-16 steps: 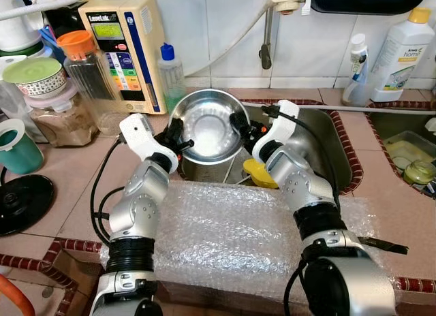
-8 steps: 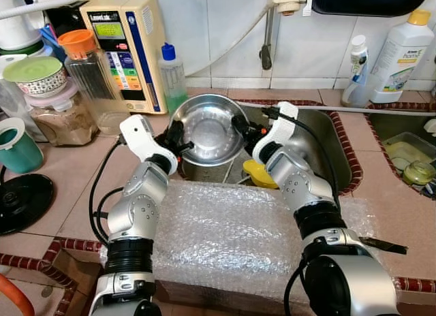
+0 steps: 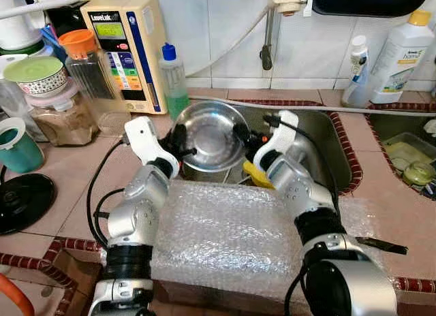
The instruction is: Kitchen organization
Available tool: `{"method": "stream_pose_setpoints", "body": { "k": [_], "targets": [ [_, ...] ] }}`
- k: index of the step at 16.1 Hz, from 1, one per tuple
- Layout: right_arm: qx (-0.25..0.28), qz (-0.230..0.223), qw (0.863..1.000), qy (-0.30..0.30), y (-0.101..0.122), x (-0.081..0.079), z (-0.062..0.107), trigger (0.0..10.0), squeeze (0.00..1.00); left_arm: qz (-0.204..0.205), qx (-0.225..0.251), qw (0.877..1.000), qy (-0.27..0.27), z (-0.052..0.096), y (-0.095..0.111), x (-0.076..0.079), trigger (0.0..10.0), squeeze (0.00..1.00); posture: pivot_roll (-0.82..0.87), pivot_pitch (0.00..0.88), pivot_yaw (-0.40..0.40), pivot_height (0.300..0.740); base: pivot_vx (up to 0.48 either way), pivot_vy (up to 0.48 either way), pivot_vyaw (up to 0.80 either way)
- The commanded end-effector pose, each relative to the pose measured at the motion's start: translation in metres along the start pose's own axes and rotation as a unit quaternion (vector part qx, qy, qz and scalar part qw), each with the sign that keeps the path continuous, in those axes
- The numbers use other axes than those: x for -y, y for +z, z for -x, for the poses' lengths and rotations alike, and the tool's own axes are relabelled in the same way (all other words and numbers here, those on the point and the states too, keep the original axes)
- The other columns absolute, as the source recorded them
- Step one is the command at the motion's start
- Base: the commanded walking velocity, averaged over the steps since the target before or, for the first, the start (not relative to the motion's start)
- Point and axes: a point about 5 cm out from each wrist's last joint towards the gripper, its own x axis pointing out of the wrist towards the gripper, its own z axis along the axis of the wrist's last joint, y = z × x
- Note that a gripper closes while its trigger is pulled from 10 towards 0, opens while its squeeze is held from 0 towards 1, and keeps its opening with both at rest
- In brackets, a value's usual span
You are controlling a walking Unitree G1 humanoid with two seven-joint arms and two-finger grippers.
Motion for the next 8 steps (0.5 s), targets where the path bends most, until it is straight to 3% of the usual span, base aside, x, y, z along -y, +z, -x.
{"method": "stream_pose_setpoints", "body": {
  "k": [1, 2, 3, 8],
  "targets": [
    [0.059, -0.044, 0.994, -0.085, 0.025, 0.023, 0.006, 0.0, 0.00, -0.010, -0.024, 0.992, -0.121, 0.004, -0.013, 0.038, 0.0, 0.00, 0.08, 0.000, 0.083, 0.740, 0.000, 0.000, 0.00],
    [0.062, -0.048, 0.992, -0.096, 0.026, 0.027, 0.007, 0.0, 0.00, -0.023, -0.033, 0.991, -0.131, 0.004, -0.017, 0.040, 3.6, 0.57, 0.08, 0.000, 0.083, 0.740, 0.000, 0.000, 0.00],
    [0.066, -0.051, 0.991, -0.101, 0.027, 0.028, 0.008, 0.0, 0.00, -0.038, -0.036, 0.990, -0.132, 0.004, -0.020, 0.040, 10.0, 1.00, 0.08, 0.000, 0.084, 0.740, 0.000, 0.000, 0.00],
    [0.097, -0.057, 0.980, -0.163, 0.033, 0.038, 0.011, 0.0, 0.00, -0.078, -0.057, 0.982, -0.163, 0.005, -0.028, 0.046, 10.0, 1.00, 0.09, 0.000, 0.104, 0.740, 0.000, 0.000, 0.00]
  ]
}}
